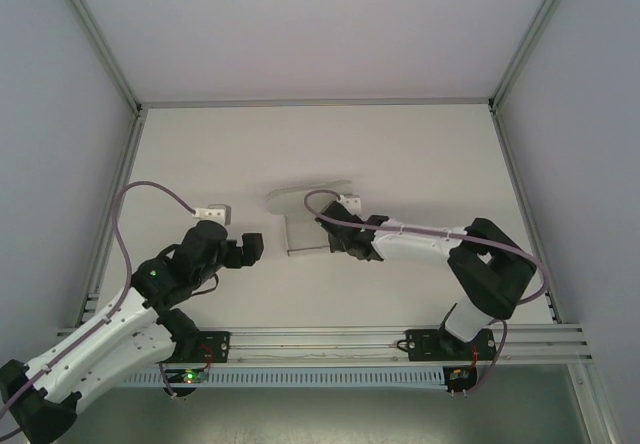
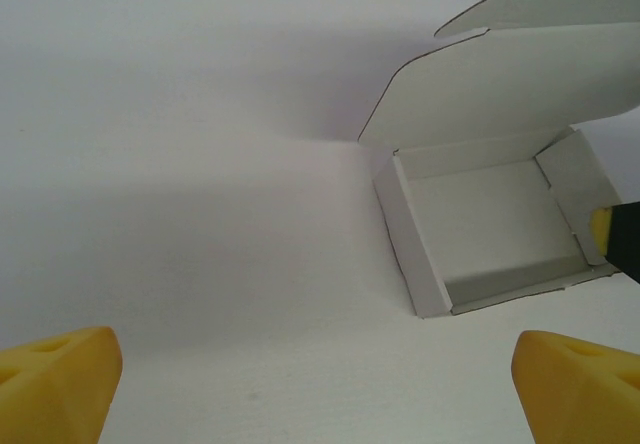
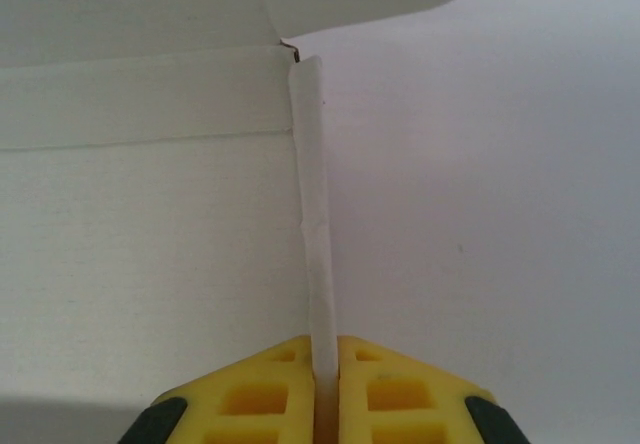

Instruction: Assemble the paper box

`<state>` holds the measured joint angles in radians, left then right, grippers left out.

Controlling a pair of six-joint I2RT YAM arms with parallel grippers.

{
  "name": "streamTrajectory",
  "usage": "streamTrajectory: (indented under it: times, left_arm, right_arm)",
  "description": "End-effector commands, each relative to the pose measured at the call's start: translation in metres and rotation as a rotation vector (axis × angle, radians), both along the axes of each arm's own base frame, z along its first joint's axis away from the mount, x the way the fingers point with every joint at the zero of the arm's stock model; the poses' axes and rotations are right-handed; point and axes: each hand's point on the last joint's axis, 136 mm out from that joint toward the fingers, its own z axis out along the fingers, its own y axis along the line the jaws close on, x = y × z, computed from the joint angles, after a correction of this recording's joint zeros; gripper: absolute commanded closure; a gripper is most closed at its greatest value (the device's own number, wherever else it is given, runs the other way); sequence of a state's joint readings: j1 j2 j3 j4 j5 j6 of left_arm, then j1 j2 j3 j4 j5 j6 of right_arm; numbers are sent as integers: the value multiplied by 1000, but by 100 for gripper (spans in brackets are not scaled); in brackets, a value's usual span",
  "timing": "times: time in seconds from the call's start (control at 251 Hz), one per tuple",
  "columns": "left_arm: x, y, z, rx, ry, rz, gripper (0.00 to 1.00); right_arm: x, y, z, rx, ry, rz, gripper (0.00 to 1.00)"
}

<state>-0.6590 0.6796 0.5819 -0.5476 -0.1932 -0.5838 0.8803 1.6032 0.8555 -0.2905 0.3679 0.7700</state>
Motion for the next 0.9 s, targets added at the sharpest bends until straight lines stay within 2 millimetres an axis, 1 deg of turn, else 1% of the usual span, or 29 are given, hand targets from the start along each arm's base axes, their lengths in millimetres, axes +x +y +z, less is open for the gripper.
streamTrajectory:
  times: [0.0,0.028,0.044,0.16,0.208,0.255,0.311,0.387,0.411,0.431,0.483,0.499,0.531,0.563,0.615,0.694,0.742,0.794,0.87,0.898]
  left_arm:
    - [10,-10,9,-17,-41,-34,0]
    - [10,-11,9,-12,-43,-41,0]
    - [11,-12,9,-12,-43,-46,0]
    - [15,-16,14,-16,-55,-54,0]
    - [16,-20,18,-20,-67,-75,0]
    - [17,-26,21,-22,-85,-110,0]
    - [19,-32,25,-10,-108,-157,0]
    - [23,-44,26,24,-135,-245,0]
    - [24,-49,27,33,-139,-280,0]
    - [26,-52,27,44,-135,-304,0]
    - [32,-60,28,68,-123,-363,0]
    - [35,-61,28,74,-121,-372,0]
    - [42,-61,31,88,-113,-378,0]
    - [48,-63,34,95,-105,-402,0]
    - [56,-67,38,82,-105,-465,0]
    - [67,-69,43,58,-121,-550,0]
    - [71,-71,42,61,-128,-614,0]
    - [69,-76,37,101,-134,-719,0]
    - [64,-84,28,155,-150,-873,0]
    - [67,-84,26,182,-158,-898,0]
  right_arm:
    - [-9,-11,9,58,-49,-134,80]
    - [-10,-11,11,60,-57,-136,73]
    - [-11,-12,12,57,-60,-136,71]
    - [-14,-11,18,65,-74,-117,65]
    - [-13,-9,25,66,-91,-91,63]
    - [-12,-7,34,60,-111,-45,57]
    - [-10,-8,48,20,-142,27,52]
    - [-6,-14,77,-49,-211,111,43]
    - [-5,-15,87,-68,-238,147,39]
    - [-5,-15,95,-81,-260,177,33]
    - [-5,-14,115,-109,-319,277,22]
    - [-5,-13,120,-115,-335,309,17]
    - [-6,-12,128,-125,-371,374,10]
    - [-7,-10,135,-126,-406,443,7]
    - [-5,-14,146,-124,-453,494,2]
    - [-4,-20,152,-54,-454,580,2]
    - [-4,-22,154,1,-441,637,2]
    - [-6,-22,154,42,-436,720,6]
    - [0,-27,153,72,-437,751,9]
    - [2,-28,151,84,-421,760,11]
